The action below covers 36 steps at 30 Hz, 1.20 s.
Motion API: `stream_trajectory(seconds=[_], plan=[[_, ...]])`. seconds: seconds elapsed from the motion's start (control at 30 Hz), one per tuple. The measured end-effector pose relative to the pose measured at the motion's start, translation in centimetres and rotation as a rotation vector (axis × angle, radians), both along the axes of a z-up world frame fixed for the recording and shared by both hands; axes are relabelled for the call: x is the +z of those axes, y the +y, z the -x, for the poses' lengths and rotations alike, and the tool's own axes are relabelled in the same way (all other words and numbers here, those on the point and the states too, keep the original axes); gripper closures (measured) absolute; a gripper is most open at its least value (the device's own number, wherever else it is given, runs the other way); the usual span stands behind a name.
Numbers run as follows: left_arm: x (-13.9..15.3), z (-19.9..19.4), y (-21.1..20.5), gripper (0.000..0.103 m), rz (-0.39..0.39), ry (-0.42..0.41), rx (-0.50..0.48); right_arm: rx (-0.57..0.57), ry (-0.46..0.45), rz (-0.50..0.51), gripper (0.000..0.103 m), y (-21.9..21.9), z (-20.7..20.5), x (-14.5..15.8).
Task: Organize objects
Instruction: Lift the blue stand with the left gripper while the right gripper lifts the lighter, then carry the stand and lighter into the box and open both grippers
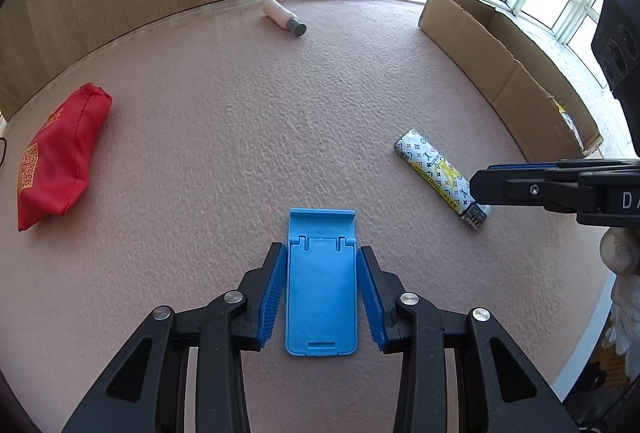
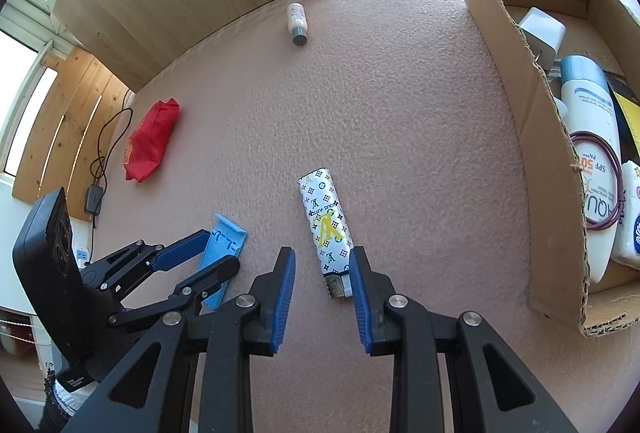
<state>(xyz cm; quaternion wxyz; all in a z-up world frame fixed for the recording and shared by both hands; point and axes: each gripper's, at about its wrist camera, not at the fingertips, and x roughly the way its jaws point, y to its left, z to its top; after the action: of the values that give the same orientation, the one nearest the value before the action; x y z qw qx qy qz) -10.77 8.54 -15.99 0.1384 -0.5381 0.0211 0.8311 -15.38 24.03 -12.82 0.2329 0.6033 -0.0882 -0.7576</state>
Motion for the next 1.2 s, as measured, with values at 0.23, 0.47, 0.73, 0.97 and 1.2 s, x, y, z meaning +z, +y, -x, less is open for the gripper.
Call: stream_trajectory(seconds=[0.23, 0.47, 0.73, 0.97, 1.2], plan=[[-0.2, 3.2, -0.7, 0.064, -0.031, 0.004, 0.069, 0.014, 0.003, -0.014, 0.078, -0.2, 0.1, -0.2], [0.0, 2.4, -0.8, 0.056, -0.051, -0.018, 0.064, 0.075, 0.019, -0.075, 0.073, -1.3, 0.5, -0.7], [-0.3, 1.9, -0.6, 0.055, -0.018, -0.016, 0.072, 0.162, 0.079, -0.191, 0.073, -3.3, 0.9, -1.3], [-0.3, 1.5, -0.4, 0.058, 0.01, -0.007, 0.058, 0.241, 0.14, -0.285, 0.073, -4.8, 0.3, -1.4], [-0.3, 1.5, -0.5, 0.064, 0.023, 0.002, 0.057, 0.285, 0.189, -0.348, 0.079, -5.4, -0.2, -1.4]])
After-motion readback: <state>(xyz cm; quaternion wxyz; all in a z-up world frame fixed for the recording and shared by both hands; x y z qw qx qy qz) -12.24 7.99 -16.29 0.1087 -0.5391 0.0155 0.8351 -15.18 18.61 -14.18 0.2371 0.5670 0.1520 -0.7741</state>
